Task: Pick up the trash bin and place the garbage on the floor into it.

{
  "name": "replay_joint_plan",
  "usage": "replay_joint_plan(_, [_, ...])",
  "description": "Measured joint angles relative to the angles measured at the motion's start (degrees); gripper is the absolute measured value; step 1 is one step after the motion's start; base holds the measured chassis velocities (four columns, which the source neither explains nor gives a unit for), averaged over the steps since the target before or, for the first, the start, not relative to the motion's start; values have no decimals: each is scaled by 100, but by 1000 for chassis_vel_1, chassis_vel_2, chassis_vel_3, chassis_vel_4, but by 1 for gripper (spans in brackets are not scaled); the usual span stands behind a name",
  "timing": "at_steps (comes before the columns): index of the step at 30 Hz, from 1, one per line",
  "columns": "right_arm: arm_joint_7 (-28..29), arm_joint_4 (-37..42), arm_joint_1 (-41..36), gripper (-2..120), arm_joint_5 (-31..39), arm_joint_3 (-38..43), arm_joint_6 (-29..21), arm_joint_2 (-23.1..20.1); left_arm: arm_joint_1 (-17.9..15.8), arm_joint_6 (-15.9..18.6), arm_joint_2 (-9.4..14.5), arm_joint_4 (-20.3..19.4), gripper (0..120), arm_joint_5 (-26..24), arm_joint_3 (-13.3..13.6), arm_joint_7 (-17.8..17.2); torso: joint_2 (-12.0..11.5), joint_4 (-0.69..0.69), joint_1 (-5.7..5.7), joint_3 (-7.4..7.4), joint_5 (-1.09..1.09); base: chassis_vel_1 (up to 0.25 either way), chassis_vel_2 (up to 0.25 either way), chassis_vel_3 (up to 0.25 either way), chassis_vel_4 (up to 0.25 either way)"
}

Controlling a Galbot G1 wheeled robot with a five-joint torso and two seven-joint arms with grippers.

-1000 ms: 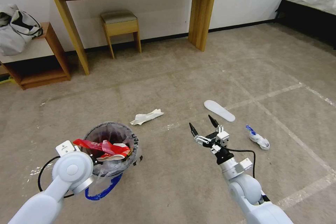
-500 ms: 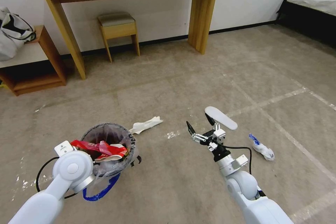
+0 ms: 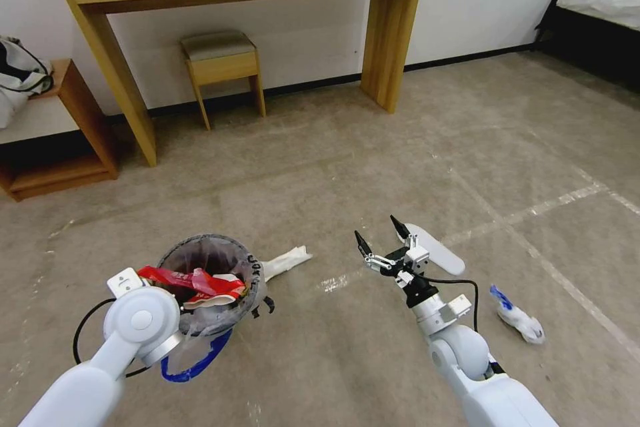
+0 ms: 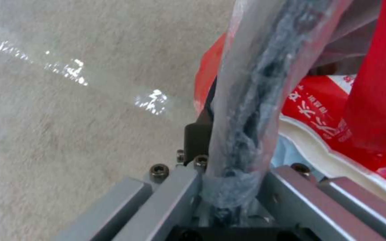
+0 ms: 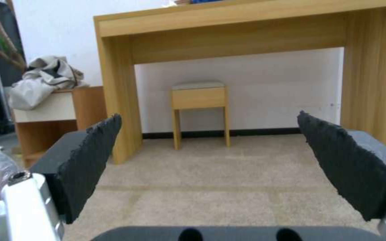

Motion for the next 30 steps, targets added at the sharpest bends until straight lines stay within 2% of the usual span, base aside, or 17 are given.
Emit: replay_joint_plan(30, [0, -66, -78, 100, -76, 93, 114, 161, -19, 47, 1, 43, 0, 146, 45, 261, 1, 2, -2, -2, -1, -7, 9, 9, -5])
